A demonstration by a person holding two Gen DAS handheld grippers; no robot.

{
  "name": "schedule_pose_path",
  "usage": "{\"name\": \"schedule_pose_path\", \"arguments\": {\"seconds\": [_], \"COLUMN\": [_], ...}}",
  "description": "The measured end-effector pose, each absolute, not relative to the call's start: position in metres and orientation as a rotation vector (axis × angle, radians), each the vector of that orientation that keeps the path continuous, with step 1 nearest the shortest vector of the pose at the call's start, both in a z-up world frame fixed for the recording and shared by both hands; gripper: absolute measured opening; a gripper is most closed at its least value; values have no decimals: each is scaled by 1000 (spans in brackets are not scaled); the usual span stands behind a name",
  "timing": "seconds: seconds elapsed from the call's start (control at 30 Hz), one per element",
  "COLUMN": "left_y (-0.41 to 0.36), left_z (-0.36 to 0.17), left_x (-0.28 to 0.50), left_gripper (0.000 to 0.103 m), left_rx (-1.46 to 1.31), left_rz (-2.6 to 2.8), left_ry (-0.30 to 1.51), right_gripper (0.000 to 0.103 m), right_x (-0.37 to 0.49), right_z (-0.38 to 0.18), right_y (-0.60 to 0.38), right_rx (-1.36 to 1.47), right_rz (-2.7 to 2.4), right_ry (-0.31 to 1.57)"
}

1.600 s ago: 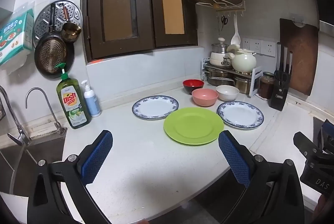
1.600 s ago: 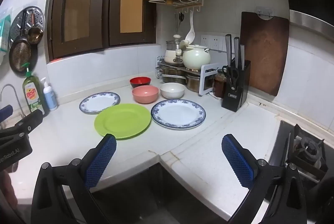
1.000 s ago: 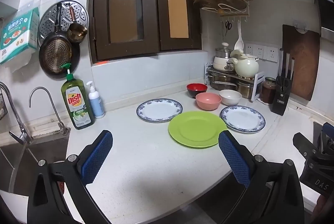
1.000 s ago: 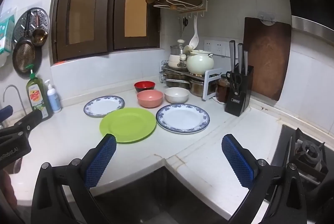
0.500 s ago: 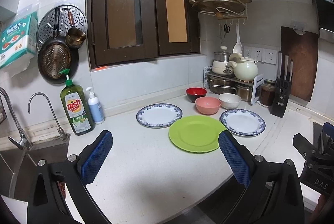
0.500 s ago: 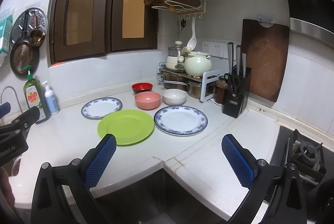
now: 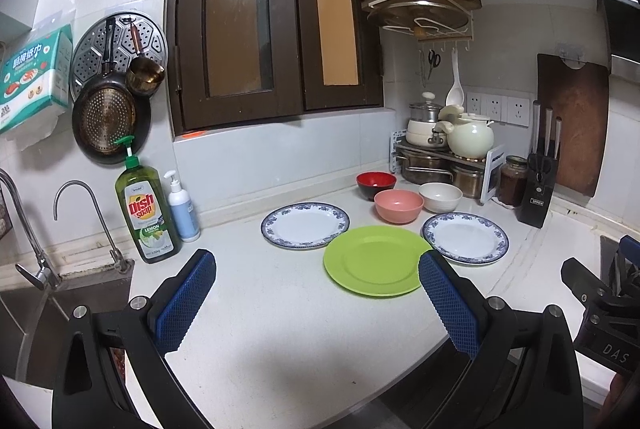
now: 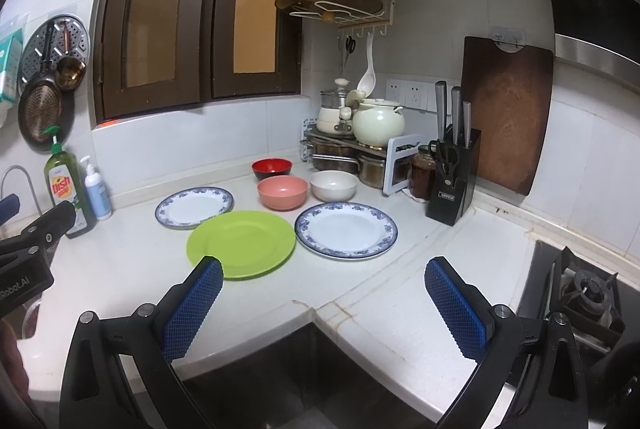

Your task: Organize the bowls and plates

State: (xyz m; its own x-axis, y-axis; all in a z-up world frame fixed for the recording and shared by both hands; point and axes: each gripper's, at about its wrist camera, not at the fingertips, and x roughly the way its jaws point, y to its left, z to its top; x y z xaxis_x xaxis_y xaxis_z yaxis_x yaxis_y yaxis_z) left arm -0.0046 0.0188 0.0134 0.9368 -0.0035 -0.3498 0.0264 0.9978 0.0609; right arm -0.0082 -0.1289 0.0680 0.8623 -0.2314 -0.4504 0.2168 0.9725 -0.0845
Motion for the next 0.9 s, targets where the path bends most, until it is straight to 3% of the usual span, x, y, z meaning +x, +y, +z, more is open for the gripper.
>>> {"name": "schedule_pose_path", "arguments": {"seconds": [0.9], "left_y": [22], "left_z": [12], "left_x": [5], "left_gripper": [103], "left_rx": [66], "left_rz": [-36], "left_ry": [372], "right_gripper": [102], "right_x": [-5], "right_z": [67], "right_y": [-129], "right_rx": [-39], "right_rz": [-246], "right_ry": [474]}}
